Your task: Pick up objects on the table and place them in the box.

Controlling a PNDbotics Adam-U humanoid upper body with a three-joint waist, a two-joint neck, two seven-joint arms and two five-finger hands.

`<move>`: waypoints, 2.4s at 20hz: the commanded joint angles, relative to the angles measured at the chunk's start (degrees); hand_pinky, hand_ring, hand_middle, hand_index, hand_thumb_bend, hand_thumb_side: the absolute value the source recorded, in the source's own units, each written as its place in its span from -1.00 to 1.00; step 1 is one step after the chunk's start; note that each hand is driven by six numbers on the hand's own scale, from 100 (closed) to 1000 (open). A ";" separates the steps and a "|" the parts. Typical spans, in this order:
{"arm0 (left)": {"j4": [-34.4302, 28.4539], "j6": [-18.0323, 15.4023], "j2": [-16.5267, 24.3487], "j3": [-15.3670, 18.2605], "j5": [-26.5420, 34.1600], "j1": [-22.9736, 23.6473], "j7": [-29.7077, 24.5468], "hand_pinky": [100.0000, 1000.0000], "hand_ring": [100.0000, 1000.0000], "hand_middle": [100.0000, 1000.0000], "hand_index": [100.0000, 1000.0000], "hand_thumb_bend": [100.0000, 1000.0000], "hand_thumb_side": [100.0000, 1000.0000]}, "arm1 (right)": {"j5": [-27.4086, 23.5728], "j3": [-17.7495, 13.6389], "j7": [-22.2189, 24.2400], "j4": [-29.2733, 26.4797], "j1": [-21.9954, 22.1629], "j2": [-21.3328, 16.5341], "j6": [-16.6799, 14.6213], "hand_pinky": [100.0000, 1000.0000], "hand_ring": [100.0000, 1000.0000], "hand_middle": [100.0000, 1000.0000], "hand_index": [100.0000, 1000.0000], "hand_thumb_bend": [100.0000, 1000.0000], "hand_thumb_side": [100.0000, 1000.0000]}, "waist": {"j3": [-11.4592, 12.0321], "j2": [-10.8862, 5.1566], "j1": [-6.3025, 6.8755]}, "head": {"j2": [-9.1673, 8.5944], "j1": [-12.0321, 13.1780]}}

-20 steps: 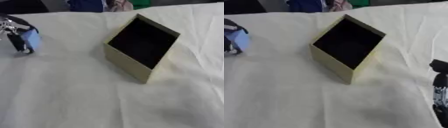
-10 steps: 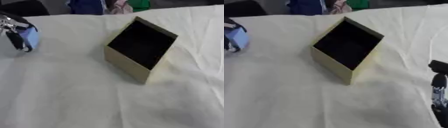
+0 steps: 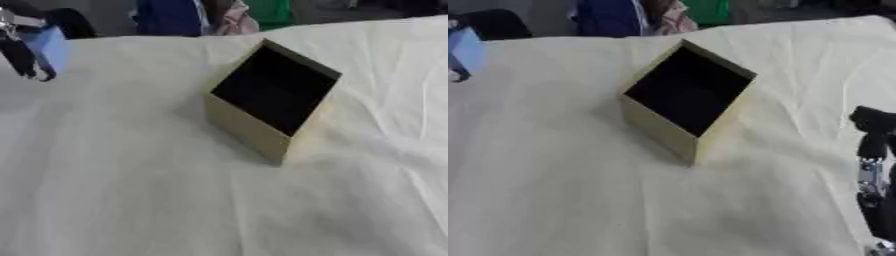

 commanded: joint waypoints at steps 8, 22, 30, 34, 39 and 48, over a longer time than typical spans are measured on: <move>-11.95 -3.98 -4.21 -5.47 8.72 -1.94 -0.58 0.75 0.62 0.49 0.90 -1.00 -0.75 | -2.27 -1.11 0.56 -0.92 0.00 -2.74 -0.78 0.29 0.41 0.16 0.49 -1.00 0.79 | -0.27 -3.75 -0.59 | 1.99 -1.83; -17.24 -0.61 -15.41 -9.09 13.91 -3.46 2.20 0.73 0.61 0.50 0.93 -1.00 -0.72 | -4.91 -1.23 1.64 -0.92 -1.20 -3.94 -1.41 0.29 0.40 0.18 0.49 -1.00 0.78 | -0.99 -5.89 -0.65 | 3.13 -2.08; -13.57 1.32 -20.64 -10.87 13.28 -3.66 7.22 0.73 0.60 0.49 0.94 -1.00 -0.71 | -6.01 -1.07 2.42 -0.92 -2.53 -4.15 -1.82 0.29 0.40 0.17 0.49 -1.00 0.78 | -1.61 -5.46 -0.33 | 3.10 -1.30; -12.00 1.66 -22.93 -11.42 12.80 -3.61 9.51 0.73 0.60 0.49 0.94 -1.00 -0.67 | -6.28 -0.95 2.70 -0.92 -3.16 -4.05 -1.79 0.28 0.40 0.17 0.49 -1.00 0.79 | -1.78 -4.86 0.04 | 3.09 -0.71; -10.90 1.86 -25.52 -11.99 12.48 -3.68 12.35 0.73 0.61 0.49 0.95 -1.00 -0.60 | -6.49 -0.81 2.91 -0.92 -4.14 -3.91 -1.81 0.28 0.40 0.17 0.49 -1.00 0.79 | -2.46 -3.94 0.54 | 2.72 0.78; -7.80 1.69 -27.43 -11.33 6.49 -4.02 18.46 0.72 0.62 0.52 0.96 -0.98 -0.56 | -7.93 -0.04 4.03 -0.92 -7.38 -4.02 -2.36 0.27 0.40 0.17 0.49 -1.00 0.79 | -5.80 -2.13 1.95 | 1.24 4.32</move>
